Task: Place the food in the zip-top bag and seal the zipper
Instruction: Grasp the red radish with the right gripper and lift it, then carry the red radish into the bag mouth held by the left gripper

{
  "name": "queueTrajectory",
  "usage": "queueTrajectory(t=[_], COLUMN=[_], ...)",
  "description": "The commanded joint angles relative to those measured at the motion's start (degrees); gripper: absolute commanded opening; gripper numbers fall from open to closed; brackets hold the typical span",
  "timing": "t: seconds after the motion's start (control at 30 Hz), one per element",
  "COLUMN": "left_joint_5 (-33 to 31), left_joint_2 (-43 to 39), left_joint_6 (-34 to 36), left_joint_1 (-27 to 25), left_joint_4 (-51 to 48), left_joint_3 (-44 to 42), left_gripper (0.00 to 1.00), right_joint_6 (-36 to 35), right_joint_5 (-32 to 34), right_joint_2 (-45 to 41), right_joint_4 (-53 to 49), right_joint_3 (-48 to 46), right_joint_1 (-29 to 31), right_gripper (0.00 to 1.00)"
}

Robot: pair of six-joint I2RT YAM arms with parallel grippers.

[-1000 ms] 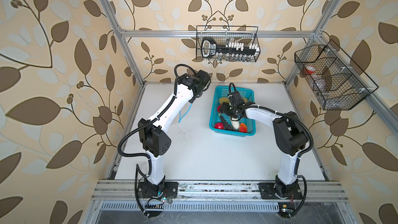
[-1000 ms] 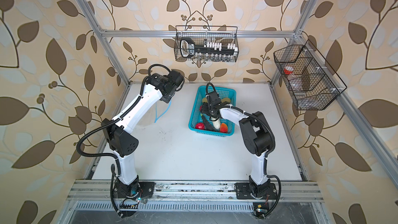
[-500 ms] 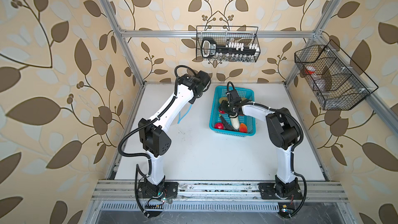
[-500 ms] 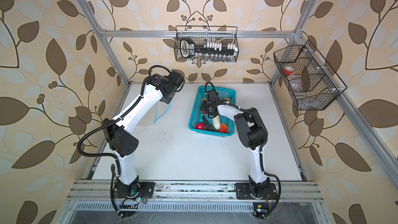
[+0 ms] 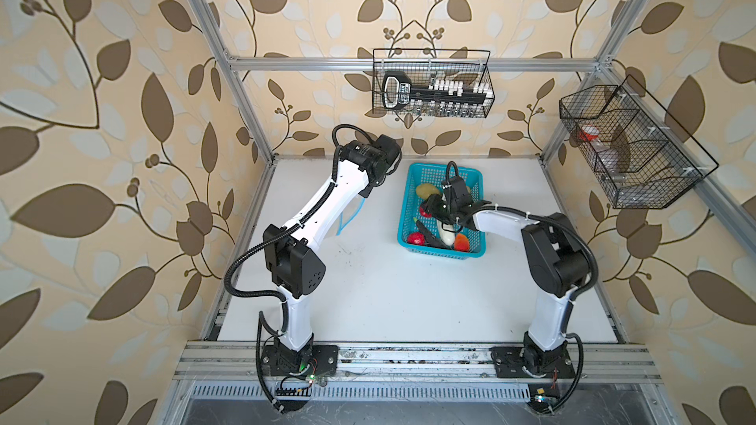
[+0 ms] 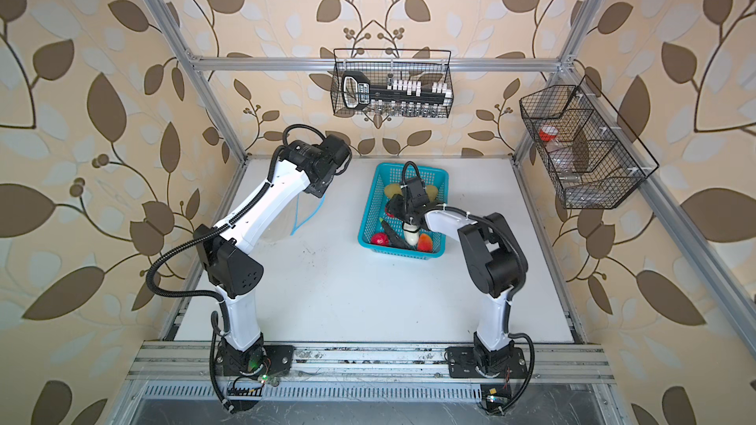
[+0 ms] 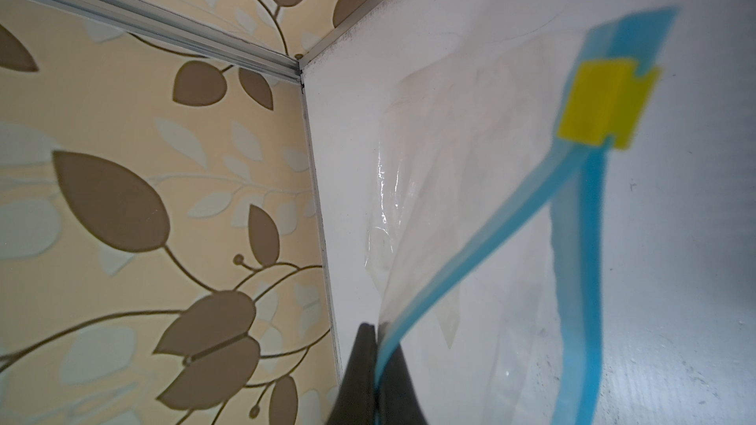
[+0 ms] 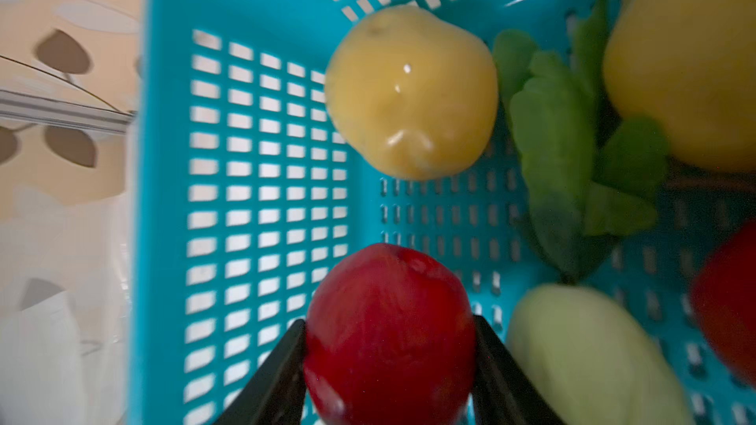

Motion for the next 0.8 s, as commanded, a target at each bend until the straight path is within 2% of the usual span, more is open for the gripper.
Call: queueTrajectory(t=[0.0,0.2,0.4,0.57,0.77], left_joint_5=[-0.1,0.8,1.7,1.8,2.1], left_joint_2=[-1.3,-0.6,0.0,-0.4,-1.0], left_joint_6=[-1.6,-1.9,-2.6,-2.5,-2.6], left_joint_1=[-0.7,-0.9,-1.3,-1.4,-1.5], left_joint_4=[-1.9,-2.6,-3.1,-3.3,-3.3], left_joint_3=[0.0,1.0,2.0,2.1,2.2], left_gripper=[0.0,0.0,0.0,0.0,0.0], right_joint_6=[3.1,6.8,10.4,11.7,11.5], right_joint_5=[-2.2,-4.4,-7.9,-9.6,-10.3], right_joint_2=[-7.7,-13.6,-8.2,-4.3,-1.4], right_joint_4=[12.5,30.5,47.3,55.3,59.2], right_joint_3=[-5.3,-12.7,-10.9,-9.0,-6.8], right_joint_1=[1.8,9.1,15.6,18.1,20.9], right_gripper=[0.25,0.26,0.25,0.24,0.24])
